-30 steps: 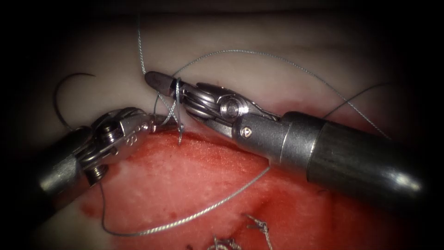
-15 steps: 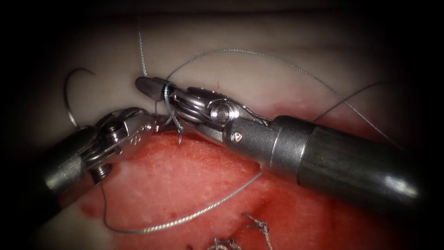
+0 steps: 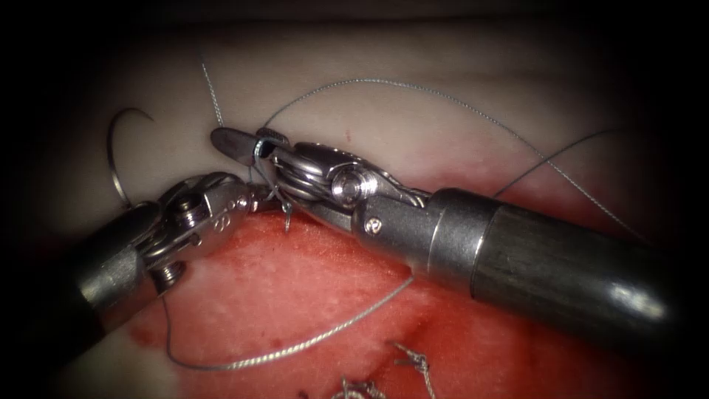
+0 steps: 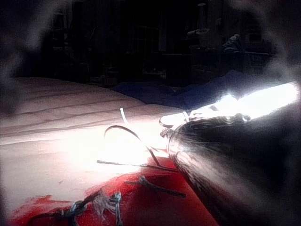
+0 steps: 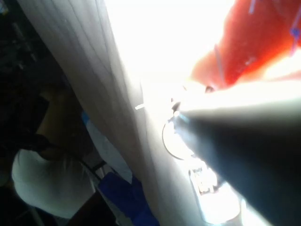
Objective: Wound Closure
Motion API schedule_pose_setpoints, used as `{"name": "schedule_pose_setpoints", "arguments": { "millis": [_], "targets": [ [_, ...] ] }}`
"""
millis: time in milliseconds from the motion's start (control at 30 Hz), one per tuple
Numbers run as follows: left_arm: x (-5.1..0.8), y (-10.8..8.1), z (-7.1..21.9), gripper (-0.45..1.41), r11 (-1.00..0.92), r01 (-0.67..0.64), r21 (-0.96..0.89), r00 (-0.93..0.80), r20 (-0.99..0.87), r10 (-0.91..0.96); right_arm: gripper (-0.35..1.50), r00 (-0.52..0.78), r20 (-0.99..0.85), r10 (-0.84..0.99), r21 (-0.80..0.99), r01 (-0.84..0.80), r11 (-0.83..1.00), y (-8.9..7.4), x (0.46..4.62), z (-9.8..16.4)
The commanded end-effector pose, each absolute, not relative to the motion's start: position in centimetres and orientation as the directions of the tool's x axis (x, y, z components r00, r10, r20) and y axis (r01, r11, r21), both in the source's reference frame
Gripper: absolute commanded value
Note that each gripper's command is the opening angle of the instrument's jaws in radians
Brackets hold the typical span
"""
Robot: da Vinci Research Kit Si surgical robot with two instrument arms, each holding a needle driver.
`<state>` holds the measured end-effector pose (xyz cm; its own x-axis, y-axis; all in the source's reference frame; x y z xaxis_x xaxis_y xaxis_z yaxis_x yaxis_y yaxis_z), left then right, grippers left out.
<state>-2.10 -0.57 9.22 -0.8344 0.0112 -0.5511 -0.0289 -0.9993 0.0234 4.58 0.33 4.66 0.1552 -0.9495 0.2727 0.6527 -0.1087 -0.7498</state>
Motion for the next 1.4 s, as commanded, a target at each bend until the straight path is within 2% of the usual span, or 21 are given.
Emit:
{"name": "schedule_pose_setpoints", "arguments": {
  "millis": [33, 133, 267, 333, 433, 567, 933, 967, 1000, 1033, 1100, 1167, 1400],
  "targets": [
    [-2.12, -0.44, 9.14, -0.45, -0.999, -0.027, 0.021, -0.831, -0.557, 0.01, 0.56, 0.123, 0.259, -0.958, -0.744, 0.658, -0.117, 0.48, 4.67, 4.59],
    [-2.12, -0.45, 9.14, -0.45, -1.0, -0.03, 0.006, -0.833, -0.552, 0.021, 0.56, 0.107, 0.257, -0.961, -0.743, 0.657, -0.125, 0.48, 4.68, 4.6],
    [-2.13, -0.48, 9.16, -0.45, -0.999, -0.02, -0.027, -0.828, -0.56, 0.032, 0.71, 0.062, 0.257, -0.965, -0.733, 0.663, -0.153, 0.46, 4.72, 4.64],
    [-2.14, -0.5, 9.16, -0.45, -0.997, -0.026, -0.069, -0.828, -0.557, 0.06, 0.71, -0.004, 0.227, -0.974, -0.701, 0.694, -0.166, 0.49, 4.76, 4.67],
    [-2.15, -0.51, 9.15, -0.45, -0.995, -0.039, -0.09, -0.827, -0.556, 0.083, 0.69, -0.033, 0.201, -0.979, -0.691, 0.703, -0.165, 0.49, 4.78, 4.68],
    [-2.17, -0.54, 9.14, -0.45, -0.988, -0.066, -0.14, -0.834, -0.537, 0.131, 0.81, -0.074, 0.193, -0.978, -0.666, 0.722, -0.186, 0.51, 4.82, 4.7],
    [-2.23, -0.59, 9.16, -0.45, -0.973, -0.097, -0.212, -0.831, -0.521, 0.196, 0.78, -0.168, 0.181, -0.969, -0.607, 0.756, -0.245, 0.56, 4.87, 4.76],
    [-2.23, -0.59, 9.16, -0.45, -0.973, -0.092, -0.212, -0.831, -0.522, 0.192, 0.67, -0.176, 0.181, -0.968, -0.602, 0.758, -0.251, 0.57, 4.87, 4.78],
    [-2.23, -0.59, 9.16, -0.45, -0.973, -0.092, -0.212, -0.831, -0.522, 0.192, 0.67, -0.176, 0.181, -0.968, -0.602, 0.758, -0.251, 0.57, 4.87, 4.78],
    [-2.22, -0.59, 9.16, -0.45, -0.973, -0.09, -0.212, -0.831, -0.523, 0.191, 0.59, -0.185, 0.189, -0.964, -0.6, 0.756, -0.262, 0.58, 4.86, 4.78],
    [-2.22, -0.59, 9.17, -0.45, -0.972, -0.092, -0.215, -0.83, -0.523, 0.194, 0.17, -0.199, 0.199, -0.96, -0.597, 0.752, -0.28, 0.58, 4.85, 4.79],
    [-2.22, -0.6, 9.17, -0.45, -0.971, -0.097, -0.22, -0.829, -0.522, 0.201, -0.35, -0.225, 0.231, -0.947, -0.595, 0.737, -0.32, 0.59, 4.82, 4.8],
    [-2.19, -0.59, 9.18, -0.45, -0.971, -0.095, -0.22, -0.829, -0.522, 0.199, -0.35, -0.201, 0.259, -0.945, -0.622, 0.714, -0.322, 0.58, 4.74, 4.75]
  ]
}}
